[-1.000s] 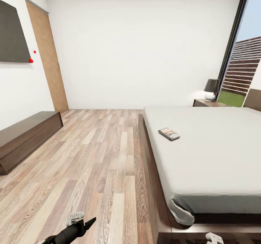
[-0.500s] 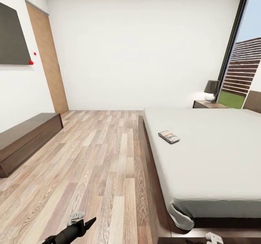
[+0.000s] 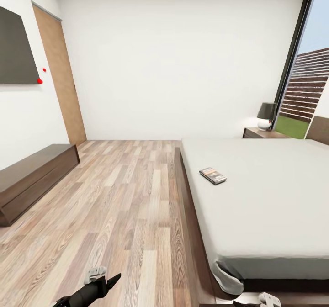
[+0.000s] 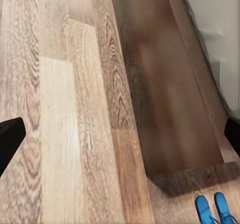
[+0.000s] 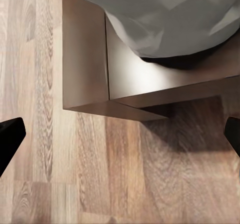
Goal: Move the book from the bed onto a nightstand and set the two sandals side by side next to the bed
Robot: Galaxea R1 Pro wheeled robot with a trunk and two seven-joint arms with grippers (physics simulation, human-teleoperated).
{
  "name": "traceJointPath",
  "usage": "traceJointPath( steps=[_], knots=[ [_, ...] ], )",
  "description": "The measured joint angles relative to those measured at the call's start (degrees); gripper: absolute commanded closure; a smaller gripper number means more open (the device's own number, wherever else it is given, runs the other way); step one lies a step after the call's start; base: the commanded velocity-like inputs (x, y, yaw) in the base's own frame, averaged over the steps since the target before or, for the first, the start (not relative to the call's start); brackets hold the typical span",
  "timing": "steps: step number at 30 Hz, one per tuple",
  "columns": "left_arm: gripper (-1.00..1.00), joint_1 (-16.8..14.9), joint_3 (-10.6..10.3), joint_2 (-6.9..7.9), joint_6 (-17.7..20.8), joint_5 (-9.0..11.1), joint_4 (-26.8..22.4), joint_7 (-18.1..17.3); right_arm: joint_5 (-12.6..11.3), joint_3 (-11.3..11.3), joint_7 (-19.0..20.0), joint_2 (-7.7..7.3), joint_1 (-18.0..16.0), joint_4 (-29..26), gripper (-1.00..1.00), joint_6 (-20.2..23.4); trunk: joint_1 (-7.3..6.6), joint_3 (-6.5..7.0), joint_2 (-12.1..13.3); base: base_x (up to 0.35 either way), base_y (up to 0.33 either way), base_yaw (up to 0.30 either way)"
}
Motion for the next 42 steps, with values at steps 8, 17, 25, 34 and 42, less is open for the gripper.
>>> traceJointPath(
  steps=[8,17,25,34,42],
  knots=[
    [-1.0,0.0,0.0,-0.03,0.0,0.0,0.0,0.0,0.0,0.0,0.0,0.05,0.0,0.0,-1.0,0.0,-1.76,1.44,3.2,0.0,0.0,0.0],
    [-1.0,0.0,0.0,-0.08,0.0,0.0,0.0,0.1,0.0,0.0,0.0,0.05,0.0,0.0,-1.0,0.0,-3.74,3.05,6.8,0.0,0.0,0.0],
    [-1.0,0.0,0.0,-0.08,0.0,0.0,0.0,0.1,0.0,0.0,0.0,0.05,0.0,0.0,-1.0,0.0,-5.49,4.49,10.0,0.0,0.0,0.0],
    [-1.0,0.0,0.0,-0.08,0.0,0.0,0.0,0.2,0.1,0.0,0.0,0.05,0.0,0.0,-1.0,0.0,-7.47,6.1,13.6,0.0,0.0,0.0],
    [-1.0,0.0,0.0,-0.08,0.0,0.0,0.0,0.1,0.0,0.0,0.1,-0.08,0.0,0.0,-1.0,0.0,-8.36,6.83,15.3,0.0,0.0,0.0]
  ],
)
